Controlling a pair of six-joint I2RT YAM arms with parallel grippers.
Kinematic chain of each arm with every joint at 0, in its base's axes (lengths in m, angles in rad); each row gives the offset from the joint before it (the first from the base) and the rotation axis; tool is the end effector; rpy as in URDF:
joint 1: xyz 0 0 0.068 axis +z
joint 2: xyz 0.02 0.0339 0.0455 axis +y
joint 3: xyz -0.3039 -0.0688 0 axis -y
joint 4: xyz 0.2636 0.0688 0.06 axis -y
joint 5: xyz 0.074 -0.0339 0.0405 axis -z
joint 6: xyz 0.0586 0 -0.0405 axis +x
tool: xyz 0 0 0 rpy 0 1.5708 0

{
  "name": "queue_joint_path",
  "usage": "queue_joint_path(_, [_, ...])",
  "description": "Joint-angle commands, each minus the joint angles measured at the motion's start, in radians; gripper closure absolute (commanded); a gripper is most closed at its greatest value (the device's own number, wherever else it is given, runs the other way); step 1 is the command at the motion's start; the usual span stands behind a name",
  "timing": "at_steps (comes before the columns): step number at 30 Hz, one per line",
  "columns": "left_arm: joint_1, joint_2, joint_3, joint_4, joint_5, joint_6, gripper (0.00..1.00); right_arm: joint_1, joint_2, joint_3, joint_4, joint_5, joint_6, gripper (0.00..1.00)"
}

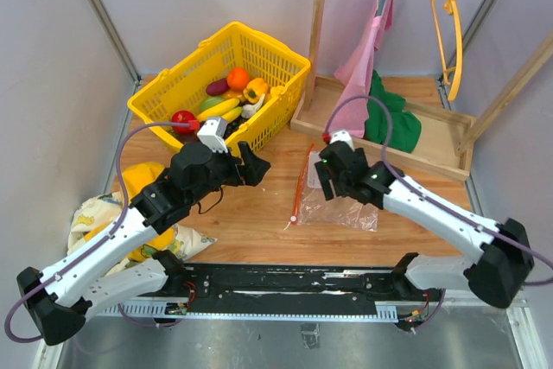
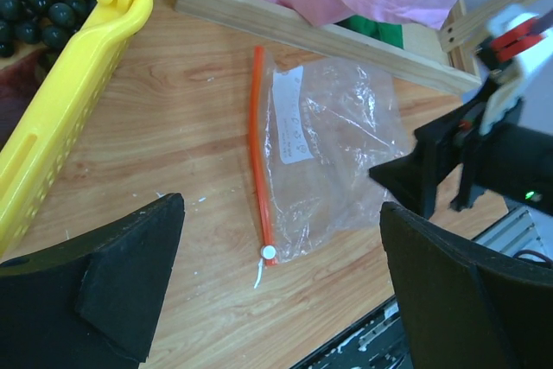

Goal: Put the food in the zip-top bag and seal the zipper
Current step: Pick up the zipper food storage bag at the center of the board.

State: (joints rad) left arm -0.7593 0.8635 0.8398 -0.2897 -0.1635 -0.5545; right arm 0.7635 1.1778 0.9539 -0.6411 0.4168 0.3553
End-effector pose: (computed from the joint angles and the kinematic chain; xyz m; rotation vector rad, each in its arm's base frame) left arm 0.1610 -0.1396 0.3576 0.0836 1.9473 -0.7377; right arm 0.2019 0.1604 0.2971 -0.2950 2.3222 0.0379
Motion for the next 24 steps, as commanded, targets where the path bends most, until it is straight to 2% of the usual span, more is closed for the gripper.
queue_joint_path(1, [0.005,-0.021,-0.006,0.021,-0.036,-0.003,0.01,0.118,0.143,0.060,0.082,0.038,0.065,0.19])
queue_joint_path(5, [0.005,-0.038,-0.021,0.041,-0.044,-0.004,0.01,0.170,0.263,0.110,0.147,0.059,0.077,0.14])
queue_joint_path(14, [0.005,-0.050,-0.039,0.053,-0.054,-0.006,0.01,0.189,0.456,0.177,0.217,0.122,0.124,0.08])
queue_joint_path(18, [0.005,-0.045,-0.044,0.050,-0.054,-0.014,0.01,0.189,0.527,0.194,0.238,0.147,0.138,0.09])
queue_joint_path(24, [0.005,-0.038,-0.048,0.061,-0.045,-0.020,0.01,0.189,0.618,0.226,0.248,0.180,0.143,0.17])
